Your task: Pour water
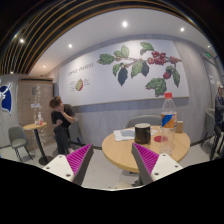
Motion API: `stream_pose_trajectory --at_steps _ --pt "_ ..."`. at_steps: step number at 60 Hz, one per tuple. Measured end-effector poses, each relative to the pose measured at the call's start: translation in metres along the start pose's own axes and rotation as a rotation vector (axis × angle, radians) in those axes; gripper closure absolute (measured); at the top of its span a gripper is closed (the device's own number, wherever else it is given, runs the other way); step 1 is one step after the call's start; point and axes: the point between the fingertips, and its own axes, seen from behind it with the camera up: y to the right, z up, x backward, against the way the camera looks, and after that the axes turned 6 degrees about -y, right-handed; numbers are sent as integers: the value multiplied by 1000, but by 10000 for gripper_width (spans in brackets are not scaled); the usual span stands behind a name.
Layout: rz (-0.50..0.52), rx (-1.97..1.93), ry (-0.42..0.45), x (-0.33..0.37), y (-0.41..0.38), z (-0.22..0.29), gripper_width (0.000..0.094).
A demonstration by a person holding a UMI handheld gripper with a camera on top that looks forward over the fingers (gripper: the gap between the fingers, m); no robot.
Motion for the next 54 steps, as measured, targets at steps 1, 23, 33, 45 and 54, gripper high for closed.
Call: stream_pose_trajectory --at_steps 1,23,33,45,54 --pt "-3 0 1 0 1 0 105" --pt "-118 25 52 3 53 18 108" --pt "-225 52 72 -7 109 31 106" --pt "-332 53 59 -46 208 58 103" --pt "-326 18 47 -89 230 65 107"
